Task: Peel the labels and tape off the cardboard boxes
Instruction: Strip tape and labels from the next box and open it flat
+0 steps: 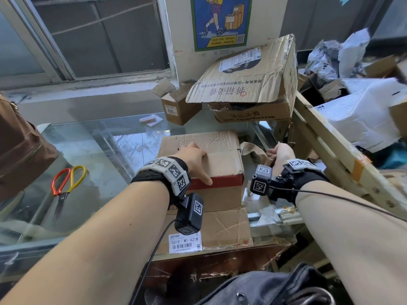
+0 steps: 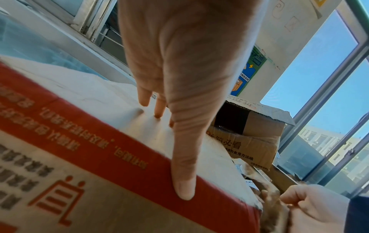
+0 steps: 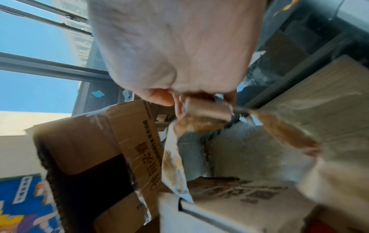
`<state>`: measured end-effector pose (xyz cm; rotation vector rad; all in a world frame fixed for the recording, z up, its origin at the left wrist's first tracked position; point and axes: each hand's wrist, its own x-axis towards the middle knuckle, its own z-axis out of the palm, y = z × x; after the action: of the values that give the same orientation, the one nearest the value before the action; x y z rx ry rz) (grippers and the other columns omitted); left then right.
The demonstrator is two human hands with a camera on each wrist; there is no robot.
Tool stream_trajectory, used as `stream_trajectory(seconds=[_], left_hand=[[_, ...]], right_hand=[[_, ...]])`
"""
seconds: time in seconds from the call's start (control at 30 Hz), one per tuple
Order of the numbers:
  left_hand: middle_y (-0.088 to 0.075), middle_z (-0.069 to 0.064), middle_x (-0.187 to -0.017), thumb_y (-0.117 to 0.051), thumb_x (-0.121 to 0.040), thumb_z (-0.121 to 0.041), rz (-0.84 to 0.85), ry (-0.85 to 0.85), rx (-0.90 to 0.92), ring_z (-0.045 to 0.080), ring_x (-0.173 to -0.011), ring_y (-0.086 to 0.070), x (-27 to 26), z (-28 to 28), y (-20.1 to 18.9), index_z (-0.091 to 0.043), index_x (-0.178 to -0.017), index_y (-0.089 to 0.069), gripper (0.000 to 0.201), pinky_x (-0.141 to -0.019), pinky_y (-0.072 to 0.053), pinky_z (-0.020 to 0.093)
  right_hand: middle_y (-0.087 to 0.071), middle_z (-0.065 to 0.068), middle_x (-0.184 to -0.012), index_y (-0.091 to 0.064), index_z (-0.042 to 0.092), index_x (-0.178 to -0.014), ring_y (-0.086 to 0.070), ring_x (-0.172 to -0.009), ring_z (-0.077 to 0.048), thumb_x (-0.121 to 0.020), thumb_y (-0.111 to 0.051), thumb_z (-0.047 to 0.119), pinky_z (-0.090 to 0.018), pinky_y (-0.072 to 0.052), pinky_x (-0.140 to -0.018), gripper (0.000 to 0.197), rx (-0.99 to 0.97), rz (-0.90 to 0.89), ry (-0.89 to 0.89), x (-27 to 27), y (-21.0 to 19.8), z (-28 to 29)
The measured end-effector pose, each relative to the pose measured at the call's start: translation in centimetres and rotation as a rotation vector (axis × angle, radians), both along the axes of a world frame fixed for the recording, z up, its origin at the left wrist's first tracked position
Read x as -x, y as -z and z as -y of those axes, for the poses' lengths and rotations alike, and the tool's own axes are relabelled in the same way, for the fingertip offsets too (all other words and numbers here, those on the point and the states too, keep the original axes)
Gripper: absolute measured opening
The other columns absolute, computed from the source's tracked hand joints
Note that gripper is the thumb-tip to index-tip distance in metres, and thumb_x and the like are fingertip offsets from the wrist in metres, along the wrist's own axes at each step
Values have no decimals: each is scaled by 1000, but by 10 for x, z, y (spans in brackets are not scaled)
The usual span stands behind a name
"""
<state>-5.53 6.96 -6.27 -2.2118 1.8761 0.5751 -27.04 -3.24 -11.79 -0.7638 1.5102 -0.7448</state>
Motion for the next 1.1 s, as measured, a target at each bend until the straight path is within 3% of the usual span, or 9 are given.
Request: stream_trajectory(seconds=[0.1, 0.17, 0.33, 0.43, 0.53, 0.63, 0.73, 0.93, 1.1], left_hand=[[-40, 8, -129, -88, -54, -52, 23, -23, 50, 28, -121, -40, 4, 1, -2, -16, -135, -46, 97, -102, -42, 46], [-39, 10, -126, -90, -47, -53, 59, -22, 93, 28, -120, -36, 8, -1, -3, -14, -127, -45, 100, -101, -42, 46], [-38, 9, -120, -88, -45, -60, 272, 52, 321, 26, -113, -36, 14, -4, -7, -12, -117, -45, 97, -100, -38, 38], [-45, 6, -117, -88, -53, -52, 305, 119, 437, 24, -112, -43, 11, -7, -13, -14, -116, -45, 85, -98, -36, 36], [-59, 4, -112, -78, -74, -18, 273, 169, 613, 26, -109, -53, 5, -14, -19, -16, -106, -47, 44, -95, -34, 35], [-62, 6, -84, -63, -73, 9, 296, 212, 832, 31, -83, -58, -3, -20, -24, -13, -87, -53, 28, -81, -39, 38], [-54, 5, -65, -72, -63, 10, 329, 293, 970, 28, -62, -55, -15, -26, -24, -12, -75, -55, 30, -71, -46, 34], [-61, 3, -77, -81, -58, 3, 333, 410, 1005, 27, -73, -59, -38, -39, -20, -12, -86, -64, 37, -80, -36, 34], [-53, 6, -70, -73, -67, 10, 372, 463, 1089, 27, -65, -55, -44, -45, -27, -12, -77, -57, 29, -78, -41, 35]], right_hand=[[-58, -18, -123, -55, 4, -122, -59, -103, -32, -90, -45, -3, -29, -52, -82, 34, 184, -240, -56, 4, 6, 8], [-61, -13, -119, -50, 12, -131, -61, -102, -30, -84, -58, -2, -43, -51, -93, 50, 242, -337, -84, 5, 2, 1], [-70, -13, -99, -70, 7, -98, -64, -91, -31, -85, -66, 33, -41, -53, -87, 29, 375, -556, -176, -2, -17, -9], [-66, -11, -111, -67, 8, -107, -59, -104, -29, -92, -56, 28, -32, -44, -89, 28, 519, -567, -189, -18, -34, -12], [-60, -6, -125, -61, 14, -119, -55, -115, -22, -88, -60, 26, -30, -41, -98, 33, 647, -594, -374, -36, -45, -13], [-48, -5, -139, -50, 15, -132, -44, -128, -20, -87, -64, 28, -30, -33, -106, 49, 705, -651, -559, -49, -49, -16], [-40, -8, -146, -40, 11, -140, -35, -136, -23, -84, -68, 32, -31, -25, -112, 66, 780, -762, -654, -58, -50, -17], [-34, -10, -149, -31, 16, -145, -31, -136, -31, -79, -70, 43, -42, -27, -113, 81, 730, -888, -694, -65, -48, -16], [-49, -23, -134, -35, 7, -139, -48, -121, -39, -98, -45, 34, -42, -38, -99, 49, 714, -909, -718, -75, -55, -22]])
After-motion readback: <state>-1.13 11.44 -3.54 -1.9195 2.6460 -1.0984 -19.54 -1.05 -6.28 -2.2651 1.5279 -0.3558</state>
